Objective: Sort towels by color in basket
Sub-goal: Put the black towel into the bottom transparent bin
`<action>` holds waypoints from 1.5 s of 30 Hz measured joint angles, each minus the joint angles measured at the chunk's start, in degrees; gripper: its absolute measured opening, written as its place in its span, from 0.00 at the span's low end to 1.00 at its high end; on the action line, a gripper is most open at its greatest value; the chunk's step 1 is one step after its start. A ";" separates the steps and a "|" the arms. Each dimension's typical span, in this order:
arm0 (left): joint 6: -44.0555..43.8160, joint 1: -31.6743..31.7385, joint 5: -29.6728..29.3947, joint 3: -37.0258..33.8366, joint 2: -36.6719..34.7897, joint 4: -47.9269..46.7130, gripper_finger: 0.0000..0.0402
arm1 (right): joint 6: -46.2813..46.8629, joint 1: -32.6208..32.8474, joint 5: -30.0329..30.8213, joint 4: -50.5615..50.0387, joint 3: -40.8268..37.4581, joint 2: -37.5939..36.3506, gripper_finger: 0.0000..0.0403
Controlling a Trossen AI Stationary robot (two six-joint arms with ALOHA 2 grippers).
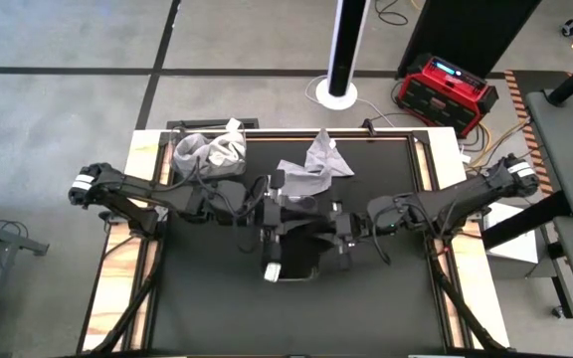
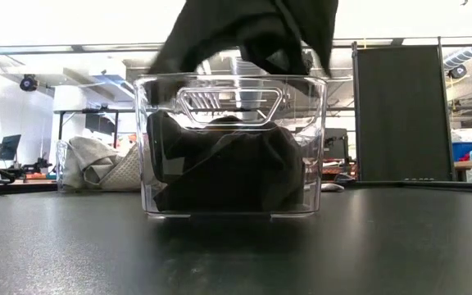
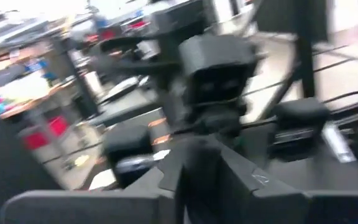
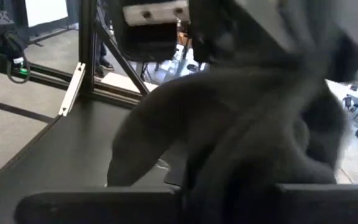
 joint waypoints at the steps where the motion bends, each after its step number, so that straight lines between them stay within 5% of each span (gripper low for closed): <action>1: 0.01 -0.01 -2.15 0.00 -0.04 -0.49 0.16 | 0.38 0.00 -0.01 -0.09 0.00 -0.12 0.05; 10: 0.58 -0.02 -11.15 0.46 -3.77 -12.65 0.53 | 3.10 -0.01 3.30 -4.92 0.01 -3.72 0.03; 17: -1.55 0.08 -15.16 0.33 -7.72 -20.18 0.70 | 1.78 0.00 22.08 -8.37 0.02 -6.35 0.02; 23: -6.93 0.34 -12.18 -2.15 -7.31 -19.87 0.71 | -1.28 -0.15 25.94 -8.59 0.00 -6.20 0.02; 28: -7.58 1.51 -12.21 -5.78 -4.56 -9.85 0.70 | -1.10 -0.14 25.75 -8.55 0.00 -5.62 0.02; 32: -7.51 2.92 -12.96 -6.62 -2.92 -2.11 0.70 | -0.54 -0.13 25.41 -8.58 0.00 -5.36 0.02; 39: -8.61 5.32 -6.32 -6.78 1.52 -2.19 0.70 | -0.02 -0.11 20.37 -6.60 0.00 -5.38 0.02; 45: -7.42 5.11 -1.51 -6.75 4.19 -1.65 0.56 | -0.54 -0.13 19.74 -5.31 -0.02 -5.48 0.02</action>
